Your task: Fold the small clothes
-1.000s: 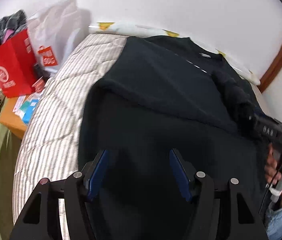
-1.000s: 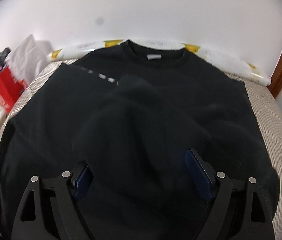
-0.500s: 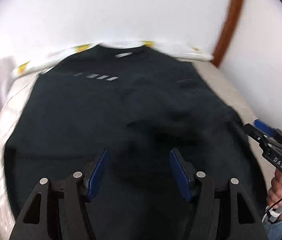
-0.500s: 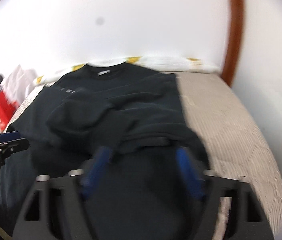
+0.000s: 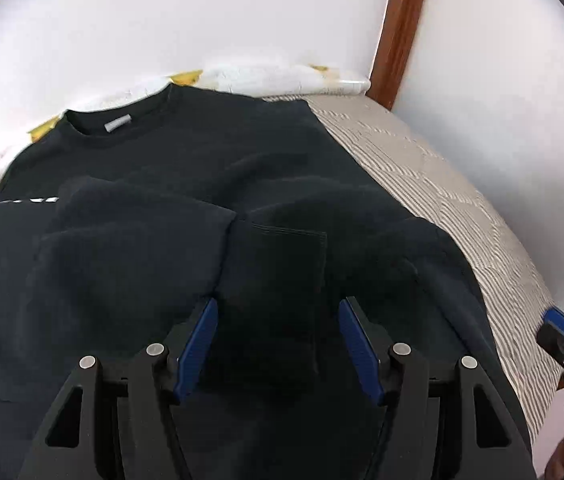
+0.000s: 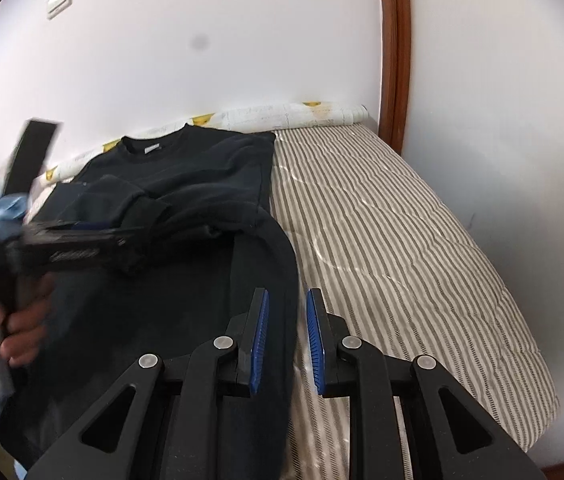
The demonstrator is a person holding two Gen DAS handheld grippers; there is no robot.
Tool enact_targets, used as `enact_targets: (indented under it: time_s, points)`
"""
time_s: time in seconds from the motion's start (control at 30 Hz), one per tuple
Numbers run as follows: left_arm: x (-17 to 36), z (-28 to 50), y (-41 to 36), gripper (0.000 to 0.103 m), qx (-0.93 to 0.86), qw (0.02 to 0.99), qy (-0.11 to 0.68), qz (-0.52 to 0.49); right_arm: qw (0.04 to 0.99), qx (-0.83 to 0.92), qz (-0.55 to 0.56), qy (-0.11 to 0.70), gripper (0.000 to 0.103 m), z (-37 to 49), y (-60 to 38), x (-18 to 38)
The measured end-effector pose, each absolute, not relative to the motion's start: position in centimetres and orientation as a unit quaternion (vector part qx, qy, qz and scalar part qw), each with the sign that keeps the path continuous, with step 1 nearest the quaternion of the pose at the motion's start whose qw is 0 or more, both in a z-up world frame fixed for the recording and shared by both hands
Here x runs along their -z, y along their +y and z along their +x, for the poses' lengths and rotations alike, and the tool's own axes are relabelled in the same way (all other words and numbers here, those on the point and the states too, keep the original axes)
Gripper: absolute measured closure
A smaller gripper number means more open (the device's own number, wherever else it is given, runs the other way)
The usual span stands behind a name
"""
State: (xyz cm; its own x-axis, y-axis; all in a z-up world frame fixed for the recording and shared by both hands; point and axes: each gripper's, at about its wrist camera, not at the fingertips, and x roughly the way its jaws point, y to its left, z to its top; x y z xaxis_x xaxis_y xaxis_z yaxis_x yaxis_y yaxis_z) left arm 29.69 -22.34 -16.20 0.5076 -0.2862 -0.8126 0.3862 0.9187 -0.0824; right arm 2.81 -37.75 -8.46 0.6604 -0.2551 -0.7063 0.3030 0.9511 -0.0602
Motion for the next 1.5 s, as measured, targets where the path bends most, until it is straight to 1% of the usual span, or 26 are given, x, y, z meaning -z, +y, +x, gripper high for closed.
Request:
enact_targets:
  time_s: [0.13,0.2,0.23,0.27,0.3,0.37,0.4,0.57,0.73,0.93,1.2,1.37,1.43,1.5]
  points:
    - [16.8,29.6,-23.1,0.043,0.180,0.872,0.449,0.077,0.908,0.158,0.038,0.386,0.084,2.3,-38.7,9.0]
    - [16.7,29.7,-23.1,0.055,0.172,0.874,0.449,0.075,0.907,0.160,0.047,0.388,0.084,2.5,-39.0,9.2]
    - [16.7,29.9,-22.9,0.069,0.173,0.874,0.448,0.072,0.906,0.159,0.049,0.388,0.084,2.5,-39.1,9.3]
    - [16.5,30.1,-22.8,0.079,0.184,0.871,0.451,0.061,0.906,0.159,0.050,0.389,0.084,2.6,-39.0,9.3]
    - [16.3,30.3,-22.3,0.082,0.195,0.866,0.458,0.045,0.906,0.157,0.050,0.390,0.084,2.8,-38.9,9.4]
    - [15.7,30.3,-21.7,0.092,0.201,0.864,0.461,0.032,0.906,0.154,0.049,0.391,0.084,3.0,-38.5,9.3]
    - [15.2,30.2,-21.1,0.093,0.200,0.865,0.459,0.026,0.905,0.154,0.047,0.393,0.084,3.2,-38.3,9.3]
    - [11.3,29.6,-16.4,0.094,0.183,0.891,0.416,-0.003,0.904,0.148,0.032,0.399,0.084,5.0,-36.2,8.7]
    - [8.5,29.7,-9.0,0.094,0.142,0.909,0.392,-0.022,0.905,0.131,0.022,0.404,0.084,7.7,-33.4,8.6]
    - [9.5,31.2,-0.1,0.094,0.096,0.906,0.405,-0.070,0.907,0.113,-0.001,0.407,0.084,10.5,-29.6,8.0]
    - [13.2,31.0,8.6,0.089,0.029,0.888,0.441,-0.125,0.898,0.103,-0.034,0.426,0.084,12.7,-26.3,8.8]
    - [15.3,30.4,11.2,0.067,0.019,0.878,0.455,-0.148,0.893,0.096,-0.038,0.439,0.084,13.6,-25.6,9.9]
    - [16.1,30.6,11.3,0.064,0.026,0.875,0.460,-0.149,0.891,0.095,-0.039,0.442,0.083,13.8,-25.4,10.3]
    - [16.7,30.7,11.0,0.064,0.044,0.871,0.465,-0.154,0.889,0.095,-0.039,0.446,0.083,13.8,-25.3,10.7]
